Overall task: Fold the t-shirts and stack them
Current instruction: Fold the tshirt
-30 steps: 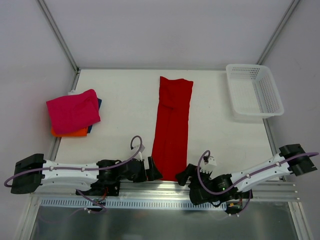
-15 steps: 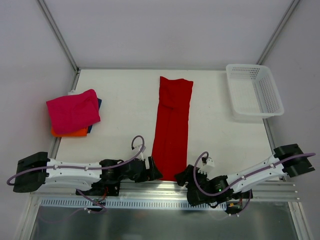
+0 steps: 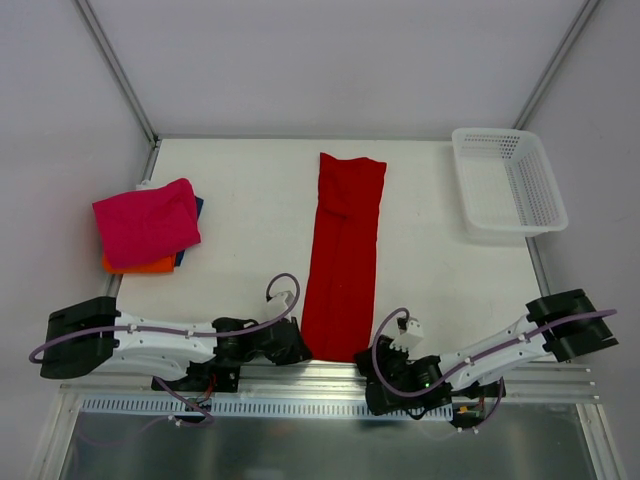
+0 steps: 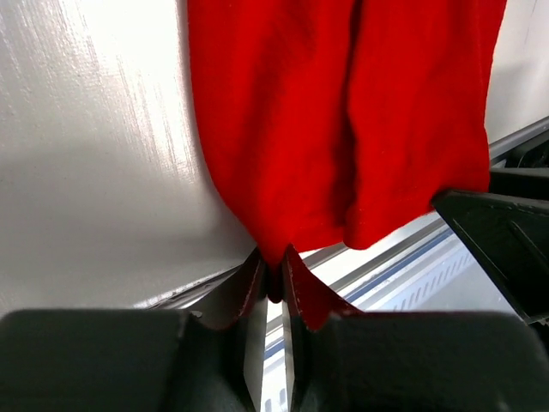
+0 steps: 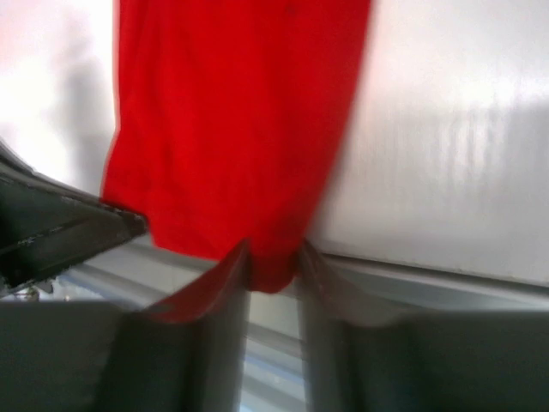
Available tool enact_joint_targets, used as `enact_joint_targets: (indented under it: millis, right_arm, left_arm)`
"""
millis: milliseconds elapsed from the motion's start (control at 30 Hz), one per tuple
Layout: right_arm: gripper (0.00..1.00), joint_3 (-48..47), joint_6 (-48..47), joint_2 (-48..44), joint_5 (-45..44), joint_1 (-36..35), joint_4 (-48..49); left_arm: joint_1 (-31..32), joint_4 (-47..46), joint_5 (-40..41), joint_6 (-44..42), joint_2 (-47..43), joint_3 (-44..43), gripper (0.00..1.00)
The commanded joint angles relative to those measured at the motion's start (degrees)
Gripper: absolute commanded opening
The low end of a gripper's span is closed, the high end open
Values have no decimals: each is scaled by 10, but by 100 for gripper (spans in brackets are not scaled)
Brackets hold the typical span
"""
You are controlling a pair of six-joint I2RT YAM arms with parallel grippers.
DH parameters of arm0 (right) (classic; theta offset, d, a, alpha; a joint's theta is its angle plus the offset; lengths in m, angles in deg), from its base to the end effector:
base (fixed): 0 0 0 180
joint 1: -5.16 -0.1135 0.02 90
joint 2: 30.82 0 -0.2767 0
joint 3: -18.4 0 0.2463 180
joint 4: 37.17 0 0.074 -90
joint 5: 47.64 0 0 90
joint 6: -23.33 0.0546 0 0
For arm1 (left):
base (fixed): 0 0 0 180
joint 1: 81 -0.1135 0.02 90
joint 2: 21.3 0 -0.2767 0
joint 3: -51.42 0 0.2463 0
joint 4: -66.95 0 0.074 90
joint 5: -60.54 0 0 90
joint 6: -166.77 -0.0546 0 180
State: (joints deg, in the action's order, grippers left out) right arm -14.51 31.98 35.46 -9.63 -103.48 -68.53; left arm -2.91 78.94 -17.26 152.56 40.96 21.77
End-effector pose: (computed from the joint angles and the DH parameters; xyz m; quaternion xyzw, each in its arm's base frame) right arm -0.0105 0.1657 0.1340 0.0191 0.8821 0.2920 0.3692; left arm 0.0504 -0.1829 0.1362 -0.0226 0.9180 -0.3516 0.1822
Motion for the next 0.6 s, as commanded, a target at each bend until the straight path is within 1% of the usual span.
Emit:
enact_joint_targets:
  millis: [0,33,133,333,367,467,567]
  right_arm:
    - [26,11,5,30,60,2,-43]
    - [19,9,7,36,63,1,-44]
    - [16,1,7,45,65,1,-56]
    - [16,-40,-7,59,55,1,-104]
    - [15,-47,-9,58,50,1,-130]
    - [16,-82,-19,53,33,2,-181]
    - [16,-103,-48,39,19,14,-200]
  left_arm:
    - [8,111,10,-18,32,18,7]
    - [8,113,12,-20,35,13,7]
    - [8,118,21,-24,42,3,0]
    - [8,136,44,-48,70,-45,0]
    - [8,139,51,-50,73,-53,0]
    - [8,164,66,-68,79,-91,0]
    - [6,196,98,-92,74,-132,0]
